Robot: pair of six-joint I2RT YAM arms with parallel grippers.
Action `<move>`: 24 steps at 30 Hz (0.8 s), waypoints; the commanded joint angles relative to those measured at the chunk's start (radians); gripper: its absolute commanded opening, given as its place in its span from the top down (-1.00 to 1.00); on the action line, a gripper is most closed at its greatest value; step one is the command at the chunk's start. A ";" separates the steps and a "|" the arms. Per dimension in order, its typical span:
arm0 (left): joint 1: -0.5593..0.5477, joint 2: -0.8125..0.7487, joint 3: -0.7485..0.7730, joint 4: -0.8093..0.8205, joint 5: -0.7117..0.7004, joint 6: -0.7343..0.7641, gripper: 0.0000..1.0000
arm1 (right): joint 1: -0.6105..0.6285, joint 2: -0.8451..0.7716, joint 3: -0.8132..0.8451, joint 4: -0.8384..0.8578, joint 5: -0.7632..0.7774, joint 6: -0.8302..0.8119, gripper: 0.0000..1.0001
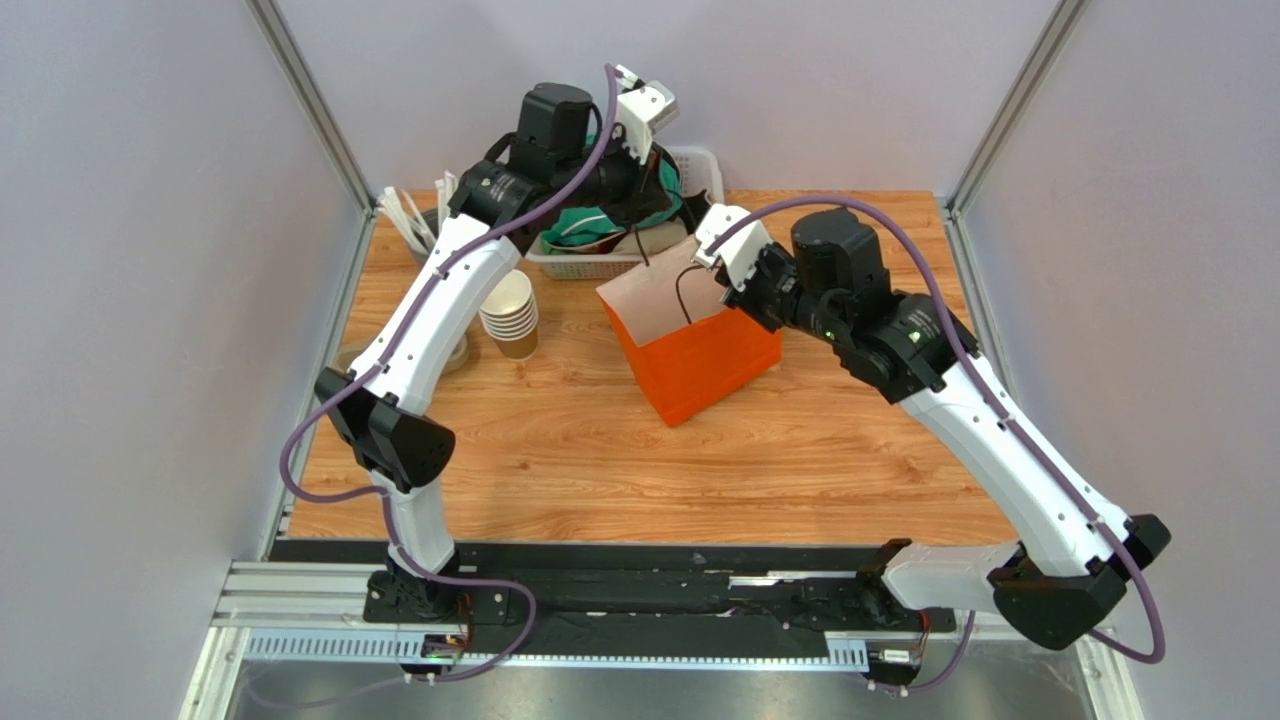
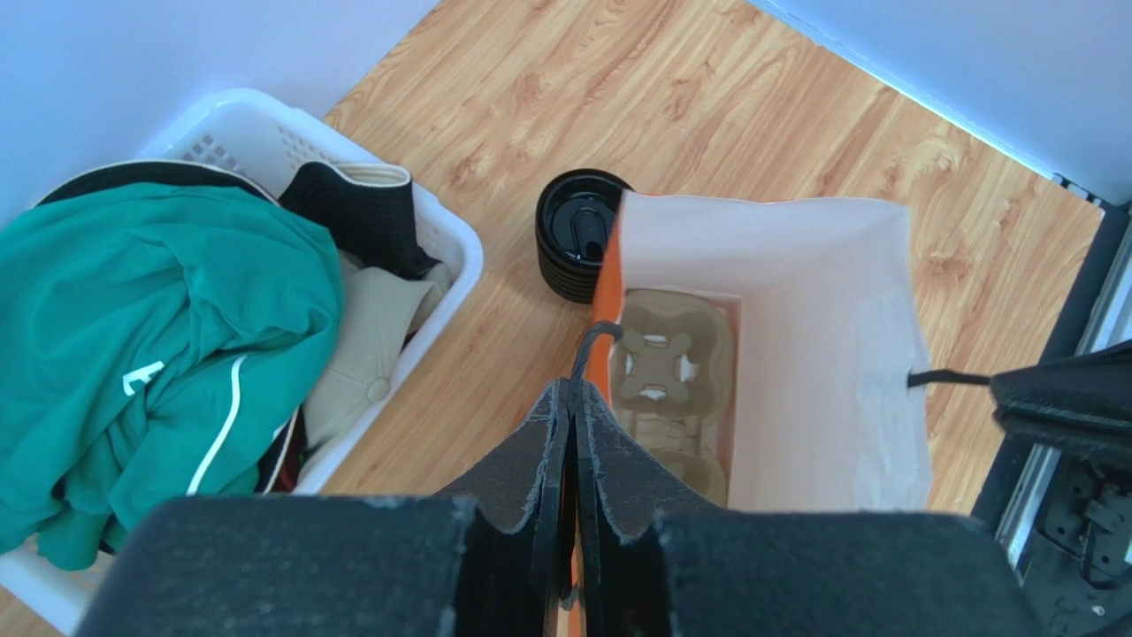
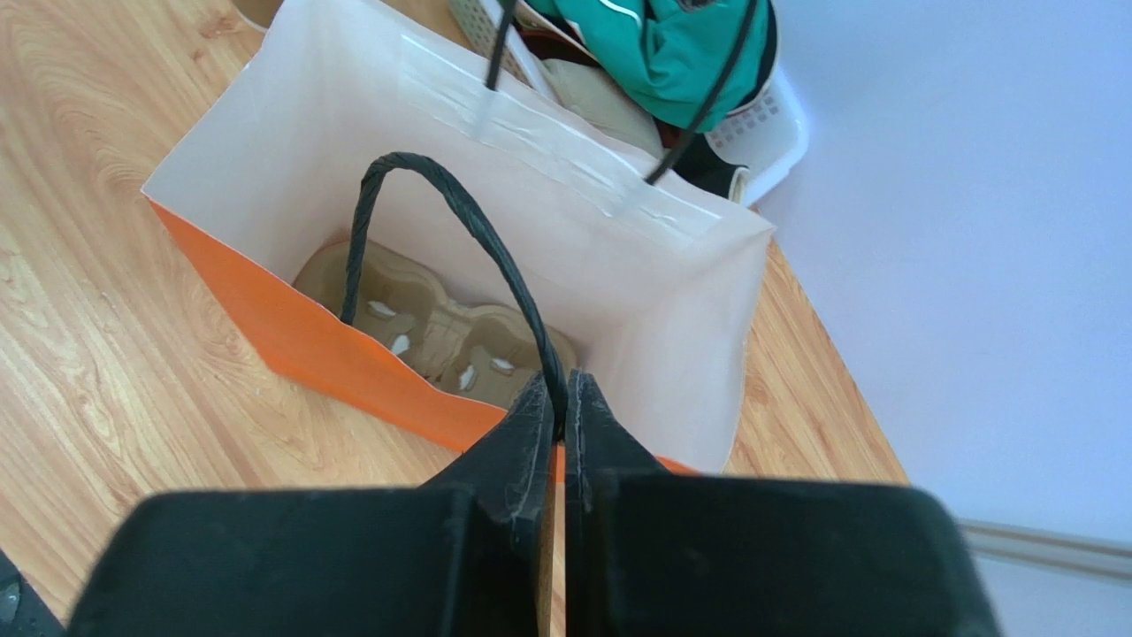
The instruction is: Pack the takeout coffee
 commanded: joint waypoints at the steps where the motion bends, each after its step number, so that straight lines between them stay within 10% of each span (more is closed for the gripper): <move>1: -0.006 -0.034 0.021 0.013 0.011 -0.023 0.78 | -0.016 -0.080 -0.042 0.034 0.058 0.011 1.00; 6: -0.033 -0.033 0.016 0.007 0.020 -0.015 0.71 | -0.067 -0.137 -0.090 0.034 0.043 0.021 1.00; 12: -0.047 -0.034 0.027 0.000 0.033 -0.021 -0.18 | -0.095 -0.215 -0.119 -0.007 0.008 0.011 1.00; 24: -0.047 -0.137 0.051 -0.026 -0.041 -0.003 -0.78 | -0.167 -0.350 -0.116 -0.105 0.061 -0.071 1.00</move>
